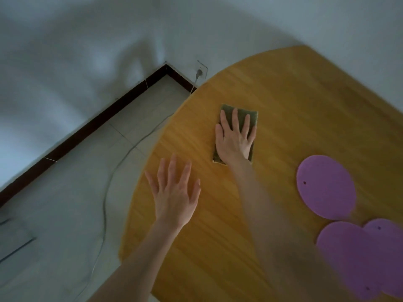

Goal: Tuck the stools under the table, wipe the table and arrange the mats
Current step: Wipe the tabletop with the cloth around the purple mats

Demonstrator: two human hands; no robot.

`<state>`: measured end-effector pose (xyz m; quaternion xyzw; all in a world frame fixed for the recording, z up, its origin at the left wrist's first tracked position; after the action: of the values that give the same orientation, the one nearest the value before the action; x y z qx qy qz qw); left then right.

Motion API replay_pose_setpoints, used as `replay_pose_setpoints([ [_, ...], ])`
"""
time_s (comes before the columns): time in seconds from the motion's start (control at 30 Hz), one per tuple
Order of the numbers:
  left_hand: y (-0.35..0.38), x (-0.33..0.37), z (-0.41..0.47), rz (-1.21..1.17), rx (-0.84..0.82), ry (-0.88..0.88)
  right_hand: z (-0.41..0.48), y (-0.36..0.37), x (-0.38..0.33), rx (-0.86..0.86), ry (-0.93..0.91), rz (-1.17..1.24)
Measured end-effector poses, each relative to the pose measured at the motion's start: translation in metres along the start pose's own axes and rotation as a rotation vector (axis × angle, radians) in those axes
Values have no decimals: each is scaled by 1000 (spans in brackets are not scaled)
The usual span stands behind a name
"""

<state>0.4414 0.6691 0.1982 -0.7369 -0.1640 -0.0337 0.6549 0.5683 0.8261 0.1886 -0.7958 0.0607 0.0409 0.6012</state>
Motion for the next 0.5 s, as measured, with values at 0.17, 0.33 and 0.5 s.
replay_pose_setpoints([
  [0.17, 0, -44, -45, 35, -28, 48, -31, 17, -64, 13, -198, -45],
  [0.33, 7, -56, -63, 33, -41, 104, -105, 36, -73, 10, -322, -43],
  [0.5, 5, -54, -62, 33, -25, 138, -166, 44, 23, 67, -22, -21],
])
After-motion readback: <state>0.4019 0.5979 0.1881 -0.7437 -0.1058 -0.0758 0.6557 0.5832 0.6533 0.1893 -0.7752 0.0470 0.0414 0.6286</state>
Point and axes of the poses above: each hand's wrist, its own z-axis towards the middle knuckle, its own y-axis out of the palm, x = y × z, the point moved 9 cm from there along z, towards the middle knuckle, and after that the axes turned 3 degrees about y, right-handed, at the moved point
